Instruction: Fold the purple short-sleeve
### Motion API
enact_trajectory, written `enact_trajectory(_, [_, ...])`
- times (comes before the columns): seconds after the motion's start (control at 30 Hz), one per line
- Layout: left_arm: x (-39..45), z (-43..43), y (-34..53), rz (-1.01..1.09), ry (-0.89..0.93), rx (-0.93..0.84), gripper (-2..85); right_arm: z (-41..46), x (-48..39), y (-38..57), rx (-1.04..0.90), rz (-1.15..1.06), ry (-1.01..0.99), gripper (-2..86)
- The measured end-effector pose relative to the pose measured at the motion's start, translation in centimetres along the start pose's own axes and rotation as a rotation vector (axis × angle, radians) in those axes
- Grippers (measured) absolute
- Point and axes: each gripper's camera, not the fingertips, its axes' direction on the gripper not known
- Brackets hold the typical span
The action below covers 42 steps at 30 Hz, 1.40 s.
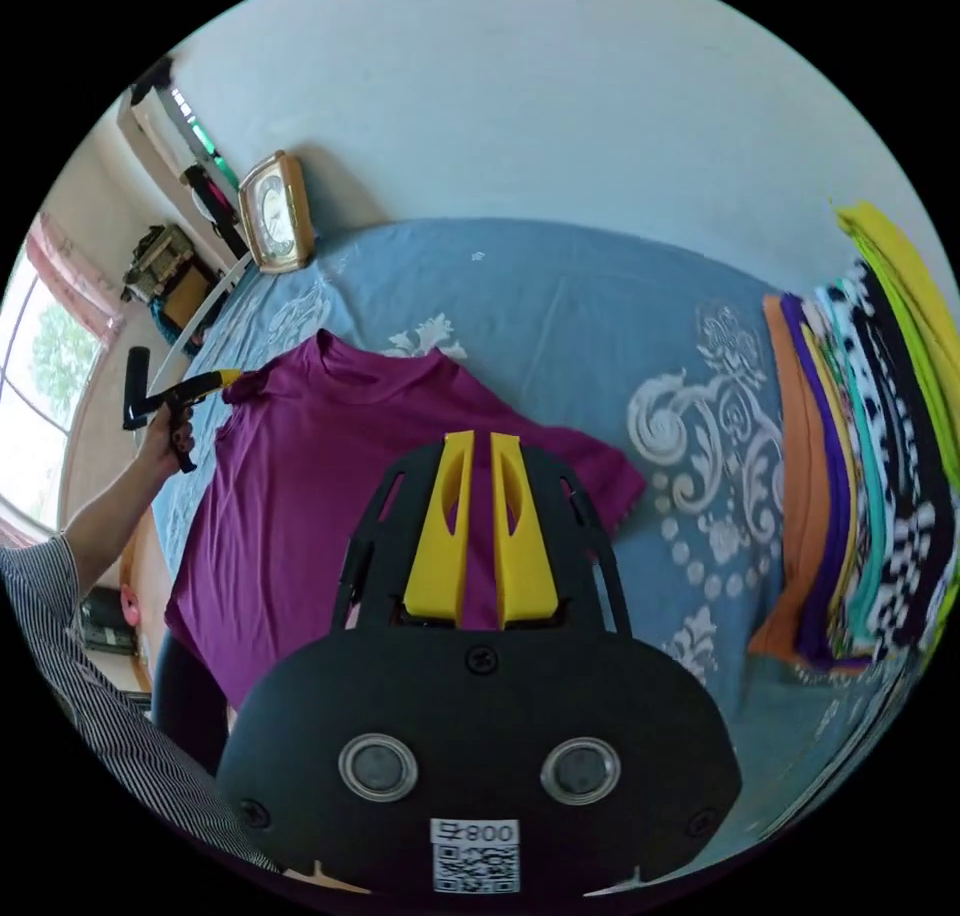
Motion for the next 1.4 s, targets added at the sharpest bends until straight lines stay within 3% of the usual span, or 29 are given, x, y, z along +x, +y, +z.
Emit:
enact_trajectory(0.1, [2.0, 1.0, -3.6, 0.071, -0.019, 0.017, 8.3, 3.0, -2.5, -5.0, -0.033, -0.05, 0.006, 5.3])
enact_trajectory(0.23, [3.6, 4.5, -7.8, 0.127, -0.164, -0.156, 8.6, 7.0, -5.3, -9.6, -0.09, -0.104, 0.063, 5.8])
enact_trajectory(0.4, [4.9, 6.4, -10.1, 0.145, -0.295, -0.225, 5.2, 10.7, -7.2, -12.0, -0.157, -0.115, 0.102, 4.3])
enact_trajectory(0.7, [8.1, 3.9, -13.3, 0.186, -0.276, -0.109, 3.5, 7.4, -10.3, -16.0, -0.03, -0.147, 0.113, 1.1])
enact_trajectory(0.83, [7.5, 5.2, -13.4, 0.133, -0.306, -0.189, 5.8, 9.5, -10.8, -18.1, -0.113, -0.125, 0.139, 0.5])
enact_trajectory(0.97, [7.2, 2.3, -12.3, 0.093, -0.214, -0.08, 7.7, 8.7, -10.7, -18.5, -0.078, -0.084, 0.143, 0.1])
enact_trajectory(1.17, [6.2, -2.4, -8.0, 0.1, -0.157, -0.012, 7.5, 4.2, -11.6, -16.9, 0.052, -0.11, -0.004, 0.1])
enact_trajectory(1.3, [4.4, -1.5, -5.8, 0.032, -0.268, -0.12, 6.1, 7.0, -13.5, -16.8, -0.046, -0.119, 0.008, 0.1])
enact_trajectory(1.4, [3.3, -2.2, -4.9, -0.068, -0.225, -0.061, 5.4, 9.4, -14.3, -16.9, -0.121, -0.108, 0.067, 0.1])
